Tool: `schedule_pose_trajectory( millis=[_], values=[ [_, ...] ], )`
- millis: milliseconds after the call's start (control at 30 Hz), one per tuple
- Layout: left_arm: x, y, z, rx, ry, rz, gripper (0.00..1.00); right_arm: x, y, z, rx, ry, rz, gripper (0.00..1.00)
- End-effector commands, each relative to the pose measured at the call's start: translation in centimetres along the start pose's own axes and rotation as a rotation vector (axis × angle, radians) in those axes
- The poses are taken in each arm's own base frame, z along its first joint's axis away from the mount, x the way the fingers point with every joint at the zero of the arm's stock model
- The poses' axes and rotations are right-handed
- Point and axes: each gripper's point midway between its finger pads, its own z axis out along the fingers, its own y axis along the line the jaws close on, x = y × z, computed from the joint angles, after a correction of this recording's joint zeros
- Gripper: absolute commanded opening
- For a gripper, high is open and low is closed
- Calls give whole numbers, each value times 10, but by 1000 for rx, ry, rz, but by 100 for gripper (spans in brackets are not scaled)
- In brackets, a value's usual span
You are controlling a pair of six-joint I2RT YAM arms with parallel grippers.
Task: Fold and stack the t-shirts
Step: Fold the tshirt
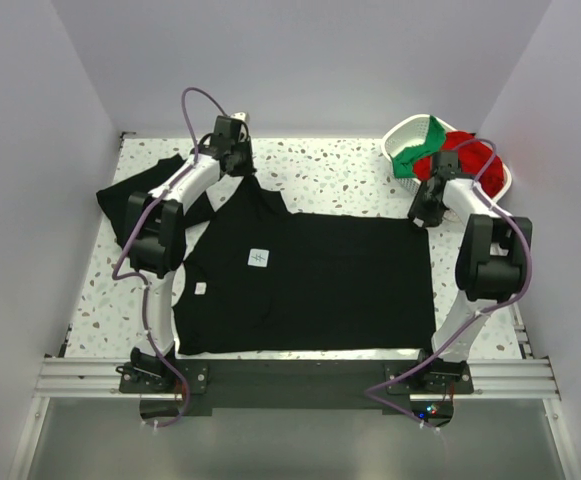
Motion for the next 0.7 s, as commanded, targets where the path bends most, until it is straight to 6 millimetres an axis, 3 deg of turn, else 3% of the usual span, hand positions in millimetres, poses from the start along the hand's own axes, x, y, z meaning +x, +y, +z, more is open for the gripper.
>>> schedule_pose_trajectory(
  millis=[0, 267, 433, 667],
  values=[
    [-26, -14, -22, 39, -73, 4, 0, 1, 4, 6, 0, -9, -37, 41],
    [-26, -14, -22, 41, -72, -3, 0, 6, -5, 15, 90, -2, -89, 41],
    [-25, -14, -22, 43, -68, -5, 0, 8, -1, 20, 108, -1, -124, 40],
    [-24, -14, -21, 42, -67, -7, 0, 10, -2, 23, 146, -2, -161, 33]
  ],
)
